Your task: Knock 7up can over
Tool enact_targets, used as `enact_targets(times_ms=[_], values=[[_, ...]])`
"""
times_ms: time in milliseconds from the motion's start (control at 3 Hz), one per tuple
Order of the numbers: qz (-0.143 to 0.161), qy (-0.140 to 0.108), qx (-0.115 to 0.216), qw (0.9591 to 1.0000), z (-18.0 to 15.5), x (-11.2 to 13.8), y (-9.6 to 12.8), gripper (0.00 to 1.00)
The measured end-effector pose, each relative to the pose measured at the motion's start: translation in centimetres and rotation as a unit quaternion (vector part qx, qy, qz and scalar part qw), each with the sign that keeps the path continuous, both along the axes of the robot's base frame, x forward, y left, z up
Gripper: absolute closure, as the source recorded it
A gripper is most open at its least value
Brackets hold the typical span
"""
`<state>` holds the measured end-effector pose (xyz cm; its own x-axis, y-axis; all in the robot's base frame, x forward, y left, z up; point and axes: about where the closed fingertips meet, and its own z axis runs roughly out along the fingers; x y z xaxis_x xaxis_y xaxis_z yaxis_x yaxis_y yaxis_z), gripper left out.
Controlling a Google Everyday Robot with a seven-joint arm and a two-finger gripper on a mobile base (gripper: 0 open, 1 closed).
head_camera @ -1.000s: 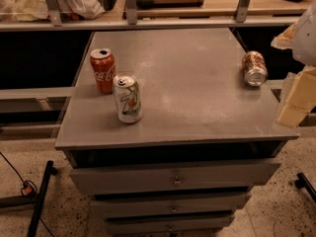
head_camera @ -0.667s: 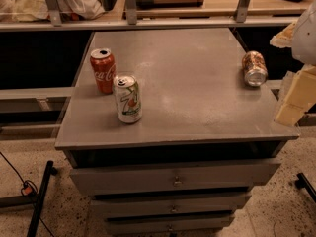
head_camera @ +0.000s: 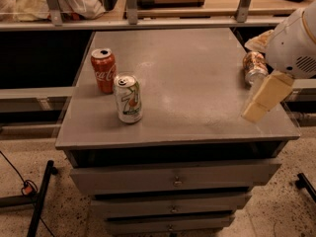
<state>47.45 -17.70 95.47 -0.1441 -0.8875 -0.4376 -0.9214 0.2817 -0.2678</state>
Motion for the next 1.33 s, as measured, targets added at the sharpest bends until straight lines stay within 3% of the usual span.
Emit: enact_targets(times_ms=[333, 667, 1333], values=[[0.029, -0.011, 0.074, 0.9968, -1.5, 1.9, 2.4, 0.0], [0.066, -0.015, 0.138, 0.9881, -3.0, 3.0, 6.1, 0.0], [0.118, -0.019, 0.258, 0.9589, -5.5, 5.1, 14.5, 0.0]])
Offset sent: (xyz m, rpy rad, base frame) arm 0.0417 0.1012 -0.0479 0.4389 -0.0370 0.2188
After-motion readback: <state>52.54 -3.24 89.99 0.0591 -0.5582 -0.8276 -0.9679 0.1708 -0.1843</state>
